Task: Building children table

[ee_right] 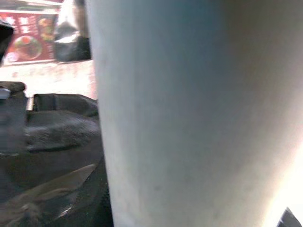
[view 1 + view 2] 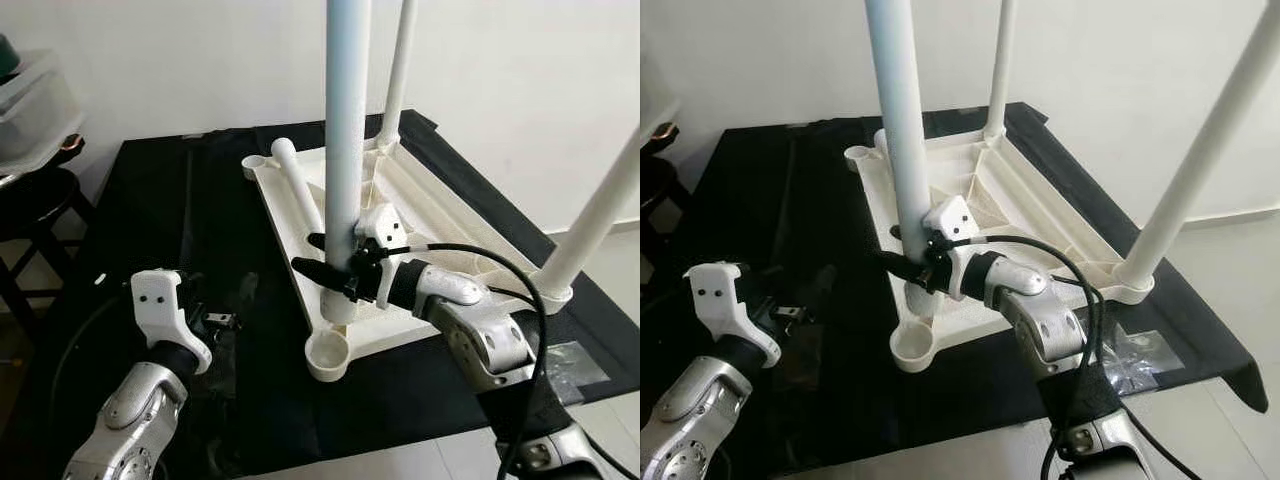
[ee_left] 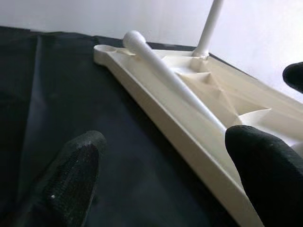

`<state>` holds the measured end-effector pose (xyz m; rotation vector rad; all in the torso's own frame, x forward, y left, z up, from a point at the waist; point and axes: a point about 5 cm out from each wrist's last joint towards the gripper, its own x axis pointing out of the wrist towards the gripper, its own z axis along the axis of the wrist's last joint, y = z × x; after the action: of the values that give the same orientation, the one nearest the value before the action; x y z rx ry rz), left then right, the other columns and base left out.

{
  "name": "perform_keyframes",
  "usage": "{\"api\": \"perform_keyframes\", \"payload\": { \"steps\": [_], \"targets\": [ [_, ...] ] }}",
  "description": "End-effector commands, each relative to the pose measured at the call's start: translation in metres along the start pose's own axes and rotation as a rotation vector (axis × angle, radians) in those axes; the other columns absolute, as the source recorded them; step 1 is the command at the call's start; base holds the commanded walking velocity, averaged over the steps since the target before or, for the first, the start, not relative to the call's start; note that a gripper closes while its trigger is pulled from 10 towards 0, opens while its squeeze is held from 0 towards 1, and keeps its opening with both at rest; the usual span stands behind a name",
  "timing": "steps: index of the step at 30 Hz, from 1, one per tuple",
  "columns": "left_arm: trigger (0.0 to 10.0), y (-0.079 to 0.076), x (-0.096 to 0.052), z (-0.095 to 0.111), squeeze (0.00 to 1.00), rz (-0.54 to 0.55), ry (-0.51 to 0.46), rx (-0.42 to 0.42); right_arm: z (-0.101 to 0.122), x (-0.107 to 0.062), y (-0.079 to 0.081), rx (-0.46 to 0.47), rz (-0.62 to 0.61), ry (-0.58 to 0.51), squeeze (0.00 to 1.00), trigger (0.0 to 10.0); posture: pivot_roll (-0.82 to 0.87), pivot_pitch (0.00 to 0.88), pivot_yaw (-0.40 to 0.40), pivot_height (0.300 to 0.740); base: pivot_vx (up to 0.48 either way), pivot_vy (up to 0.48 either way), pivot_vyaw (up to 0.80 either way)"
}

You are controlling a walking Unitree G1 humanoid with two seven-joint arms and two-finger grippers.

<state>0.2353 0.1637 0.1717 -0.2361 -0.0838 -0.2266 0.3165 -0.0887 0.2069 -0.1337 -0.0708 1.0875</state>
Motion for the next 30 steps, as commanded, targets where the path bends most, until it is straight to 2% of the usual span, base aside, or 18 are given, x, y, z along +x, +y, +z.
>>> {"api": "perform_keyframes", "payload": {
  "steps": [1,3,4,5,6,8,9,11,13,15,17,20,23,24,26,28,30],
  "targets": [
    [10.0,0.0,-0.002,0.0,0.0,-0.006,0.01,0.016,0.005,0.002,0.001,-0.006,0.038,-0.014,0.0,10.0,0.02,0.097,-0.005,0.74,0.0,0.0,0.0],
    [10.0,0.0,-0.003,-0.001,0.0,-0.01,0.014,0.022,0.005,0.002,0.001,-0.002,0.05,-0.016,0.0,10.0,0.02,0.097,-0.005,0.74,0.0,0.0,0.0],
    [10.0,0.0,-0.005,-0.001,0.0,-0.04,0.024,0.052,0.007,-0.002,0.006,-0.022,0.147,-0.031,0.0,10.0,0.02,0.1,-0.003,0.74,0.0,0.0,0.0],
    [10.0,0.0,-0.005,-0.001,0.0,-0.04,0.024,0.052,0.007,-0.002,0.006,-0.022,0.147,-0.031,0.0,10.0,0.02,0.1,-0.003,0.74,0.0,0.0,0.0],
    [10.0,0.0,-0.007,-0.002,0.0,-0.062,0.033,0.073,0.009,-0.005,0.01,-0.039,0.218,-0.042,0.0,10.0,0.02,0.1,-0.003,0.74,0.0,0.0,0.0],
    [10.0,-0.002,-0.017,-0.004,0.0,-0.165,0.058,0.18,0.01,-0.013,0.013,-0.057,0.36,-0.036,0.0,10.0,0.02,0.112,-0.002,0.74,0.0,0.0,0.0],
    [10.0,-0.002,-0.017,-0.004,0.0,-0.165,0.058,0.18,0.01,-0.013,0.013,-0.057,0.36,-0.036,0.0,10.0,0.02,0.112,-0.002,0.74,0.0,0.0,0.0],
    [10.0,-0.005,-0.031,-0.007,0.0,-0.254,0.076,0.278,0.016,-0.019,0.009,-0.024,0.467,-0.063,0.0,10.0,0.03,0.132,-0.006,0.74,0.0,0.0,0.0],
    [10.0,-0.007,-0.035,-0.008,0.0,-0.275,0.08,0.3,0.019,-0.02,0.008,-0.012,0.499,-0.076,0.0,10.0,0.03,0.132,-0.006,0.74,0.0,0.0,0.0],
    [10.0,-0.01,-0.041,-0.008,0.0,-0.272,0.044,0.347,0.02,-0.017,0.002,-0.018,0.534,-0.078,0.0,10.0,0.05,0.165,-0.01,0.74,0.0,0.0,0.0],
    [10.0,-0.015,-0.048,-0.009,0.0,-0.262,0.039,0.348,0.019,-0.009,-0.002,-0.048,0.57,-0.055,0.0,10.0,0.05,0.185,-0.01,0.74,0.0,0.0,0.0],
    [10.0,-0.017,-0.05,-0.008,0.0,-0.248,0.036,0.331,0.019,-0.004,-0.002,-0.068,0.597,-0.037,0.0,10.0,0.06,0.198,-0.011,0.74,0.0,0.0,0.0],
    [10.0,-0.024,-0.061,0.006,0.0,-0.211,-0.045,0.307,0.027,0.011,0.001,-0.141,0.687,-0.013,0.0,10.0,0.07,0.26,-0.03,0.74,0.0,0.0,0.0],
    [10.0,-0.024,-0.061,0.006,0.0,-0.211,-0.045,0.307,0.027,0.011,0.001,-0.141,0.687,-0.013,0.0,10.0,0.07,0.26,-0.03,0.74,0.0,0.0,0.0],
    [10.0,-0.028,-0.066,0.01,0.0,-0.227,-0.062,0.322,0.03,0.014,0.0,-0.17,0.708,-0.009,0.0,10.0,0.07,0.276,-0.036,0.74,0.0,0.0,0.0],
    [10.0,-0.039,-0.077,0.015,0.0,-0.328,-0.07,0.346,0.038,0.019,-0.003,-0.236,0.733,-0.006,0.0,10.0,0.08,0.306,-0.053,0.74,0.0,0.0,0.0],
    [10.0,-0.042,-0.081,0.017,0.0,-0.364,-0.072,0.365,0.042,0.021,-0.006,-0.258,0.735,-0.013,0.0,10.0,0.08,0.31,-0.055,0.74,0.0,0.0,0.0]
  ]
}}
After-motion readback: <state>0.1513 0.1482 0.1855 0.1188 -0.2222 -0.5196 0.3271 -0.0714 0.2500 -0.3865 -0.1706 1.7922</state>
